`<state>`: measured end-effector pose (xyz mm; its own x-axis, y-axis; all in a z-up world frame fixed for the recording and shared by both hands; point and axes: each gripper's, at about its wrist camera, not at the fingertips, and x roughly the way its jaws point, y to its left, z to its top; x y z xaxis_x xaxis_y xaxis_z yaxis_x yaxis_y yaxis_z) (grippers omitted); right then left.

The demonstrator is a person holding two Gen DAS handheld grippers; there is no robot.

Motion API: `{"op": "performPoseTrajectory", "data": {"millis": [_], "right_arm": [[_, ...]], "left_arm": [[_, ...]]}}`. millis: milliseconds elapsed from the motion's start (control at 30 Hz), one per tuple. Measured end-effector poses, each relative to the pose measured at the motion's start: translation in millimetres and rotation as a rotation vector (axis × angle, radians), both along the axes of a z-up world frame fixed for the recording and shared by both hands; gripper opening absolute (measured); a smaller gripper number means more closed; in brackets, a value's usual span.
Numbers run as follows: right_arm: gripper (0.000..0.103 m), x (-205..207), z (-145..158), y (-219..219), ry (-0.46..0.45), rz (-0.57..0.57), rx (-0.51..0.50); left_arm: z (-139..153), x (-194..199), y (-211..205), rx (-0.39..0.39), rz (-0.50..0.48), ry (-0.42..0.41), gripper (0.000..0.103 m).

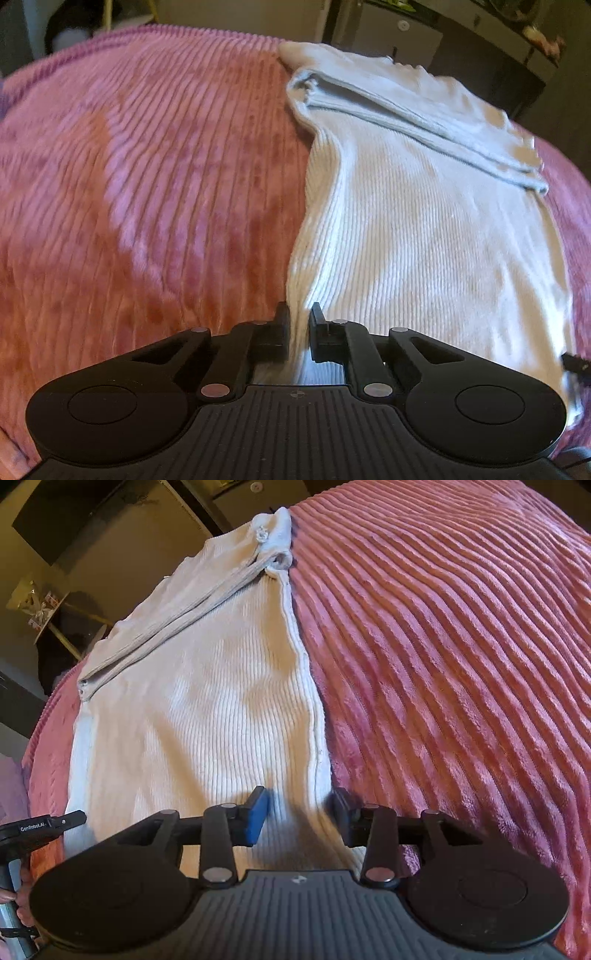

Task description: Fold small clothes

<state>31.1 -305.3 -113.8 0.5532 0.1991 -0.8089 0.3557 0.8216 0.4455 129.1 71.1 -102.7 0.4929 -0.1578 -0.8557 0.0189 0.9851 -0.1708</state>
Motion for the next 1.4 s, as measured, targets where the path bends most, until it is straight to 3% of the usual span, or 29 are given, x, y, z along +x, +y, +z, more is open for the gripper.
{"op": "performPoseTrajectory", "data": {"millis": [233,333,467,533,600,633,700,967,1000,1167,1267,1400], "right_arm": [[0.039,-3,1,-2,0.020,0.043,0.016],[0.015,-7,5,-2,0.001,0.056,-0.009],[0.013,-15,12,-6,-0.027,0.031,-0.036],[0.015,-18,10,-12,-0.009,0.005,-0.015],[0.029,-20,6,-18,0.024,-0.005,0.037],[0.044,-23,5,-19,0.045,-0.009,0.051],[0.044,-30,7,-18,0.036,0.016,0.052],[0.046,-33,9,-2,0.047,0.108,0.017],[0.045,-32,9,0,0.049,0.120,0.010],[0.014,-31,12,4,0.030,0.146,0.007],[0.010,-35,15,-1,0.008,0.122,0.025],[0.010,-41,13,-11,-0.009,0.079,0.091]], "left_arm": [[8,-10,20,-0.111,0.038,0.002,0.011],[9,-11,22,-0.093,0.041,-0.003,0.010],[11,-17,25,-0.061,0.028,-0.019,0.010],[10,-20,28,-0.041,0.037,-0.010,0.010],[8,-22,31,-0.037,0.028,0.010,0.017],[7,-24,32,-0.039,0.016,0.023,0.026],[5,-29,33,-0.018,0.002,0.040,0.034],[-2,-51,28,-0.012,-0.088,0.087,0.035],[-3,-52,27,-0.011,-0.096,0.096,0.034],[-2,-57,19,0.041,-0.151,0.116,0.026],[-2,-56,29,0.001,-0.118,0.131,0.013],[-1,-54,41,-0.058,-0.085,0.142,0.011]]}}
